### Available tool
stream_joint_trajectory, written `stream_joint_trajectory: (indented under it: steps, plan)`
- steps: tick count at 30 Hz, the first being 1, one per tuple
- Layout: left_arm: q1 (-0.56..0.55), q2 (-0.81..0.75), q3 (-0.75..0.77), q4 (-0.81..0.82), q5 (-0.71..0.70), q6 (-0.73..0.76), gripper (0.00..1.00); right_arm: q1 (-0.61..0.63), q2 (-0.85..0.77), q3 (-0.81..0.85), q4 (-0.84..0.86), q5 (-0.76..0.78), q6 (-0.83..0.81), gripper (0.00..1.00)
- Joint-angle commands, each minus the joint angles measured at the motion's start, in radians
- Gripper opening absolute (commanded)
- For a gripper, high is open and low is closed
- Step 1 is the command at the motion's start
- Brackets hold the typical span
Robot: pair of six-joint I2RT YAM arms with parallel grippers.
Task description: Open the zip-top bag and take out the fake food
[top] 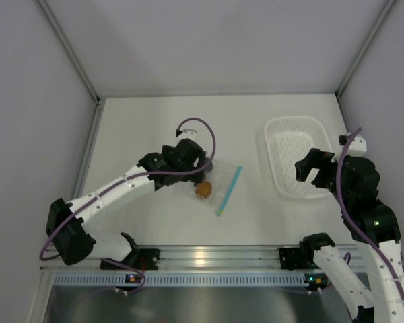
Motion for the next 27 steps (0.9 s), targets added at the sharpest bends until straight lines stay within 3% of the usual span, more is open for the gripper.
stream_joint_trajectory:
  steps: [1,7,18,24,27]
  plan:
    - [-0.084,0.083,0.055,0.009,-0.114,-0.040,0.93,-0.008,-0.009,0.012,0.023,-0.038,0.005,0.99]
    - [-0.204,0.253,0.122,0.000,-0.143,-0.051,0.92,-0.005,-0.023,0.006,0.014,-0.047,0.002,0.99]
    - [-0.236,0.488,0.211,0.003,-0.135,-0.042,0.93,-0.005,-0.054,-0.029,0.036,-0.105,0.010,0.99]
    - [-0.238,0.559,0.242,0.003,-0.173,-0.024,0.77,-0.005,-0.055,-0.036,0.039,-0.109,0.010,0.99]
    - [-0.238,0.574,0.247,0.003,-0.186,-0.019,0.55,-0.006,-0.055,-0.042,0.042,-0.108,0.008,0.99]
